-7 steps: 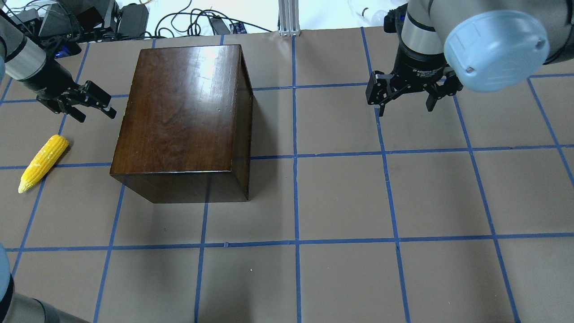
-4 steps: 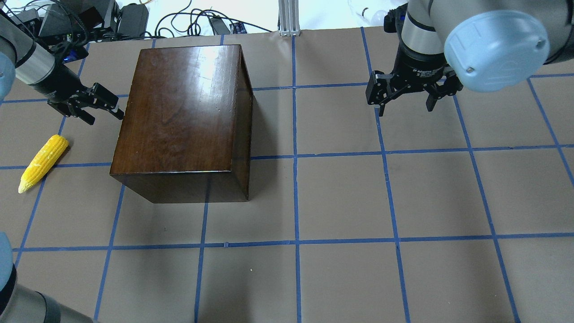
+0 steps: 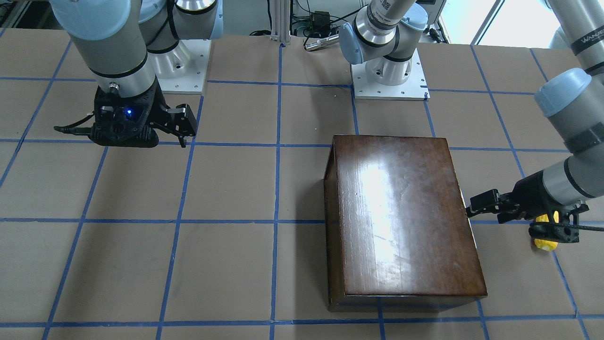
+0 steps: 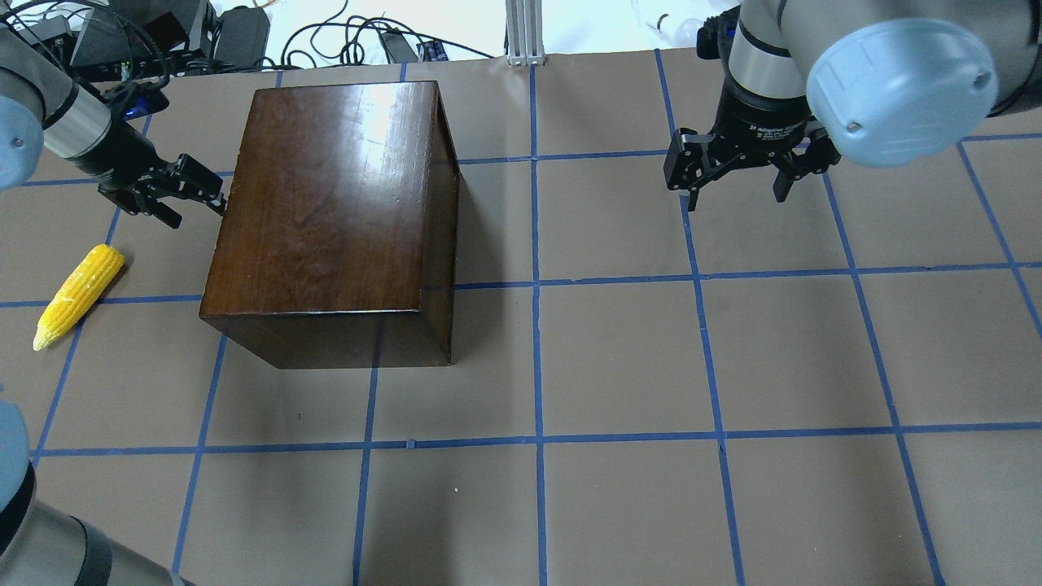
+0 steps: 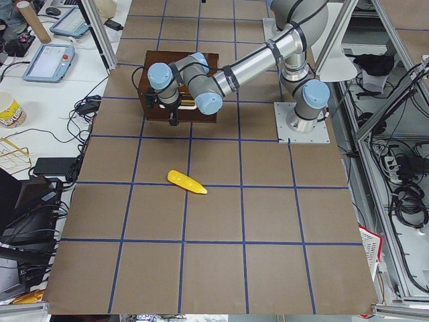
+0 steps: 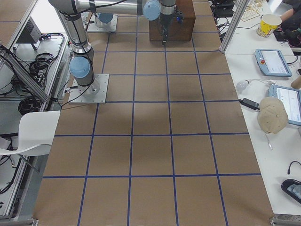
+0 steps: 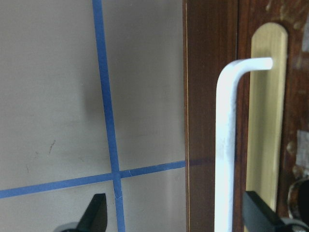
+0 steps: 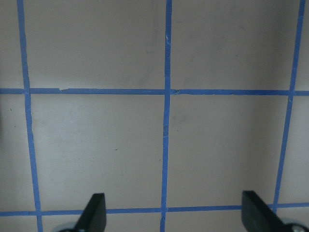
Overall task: Open drawer and put corn inside
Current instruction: 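Hook the left gripper onto the white drawer handle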
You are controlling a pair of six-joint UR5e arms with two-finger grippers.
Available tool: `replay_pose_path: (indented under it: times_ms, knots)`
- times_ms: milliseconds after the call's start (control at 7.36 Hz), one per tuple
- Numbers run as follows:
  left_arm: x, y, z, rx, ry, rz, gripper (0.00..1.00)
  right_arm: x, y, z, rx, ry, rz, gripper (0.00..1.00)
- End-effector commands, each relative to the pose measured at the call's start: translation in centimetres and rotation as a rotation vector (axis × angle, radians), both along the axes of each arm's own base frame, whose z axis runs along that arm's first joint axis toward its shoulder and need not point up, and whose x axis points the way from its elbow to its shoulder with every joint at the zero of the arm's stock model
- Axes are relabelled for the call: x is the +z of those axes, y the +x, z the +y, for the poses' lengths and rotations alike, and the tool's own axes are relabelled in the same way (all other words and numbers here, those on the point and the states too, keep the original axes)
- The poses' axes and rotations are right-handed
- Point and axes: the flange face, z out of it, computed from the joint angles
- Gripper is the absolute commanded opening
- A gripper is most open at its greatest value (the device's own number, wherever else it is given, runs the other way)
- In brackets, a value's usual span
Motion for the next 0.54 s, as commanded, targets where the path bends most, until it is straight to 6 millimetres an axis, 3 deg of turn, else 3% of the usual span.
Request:
replay_pose_path:
  times_ms: [0, 407]
  knots:
    - [-0.48, -0.03, -0.17, 0.0, 0.001, 0.012, 1.0, 0.08, -0.01, -0.01, 0.0, -0.001, 0.001, 1.0]
    - [-1.28, 0.03, -0.3, -0.007, 0.01, 0.018, 1.0, -0.08, -0.01, -0.03, 0.0, 0.002, 0.001, 1.0]
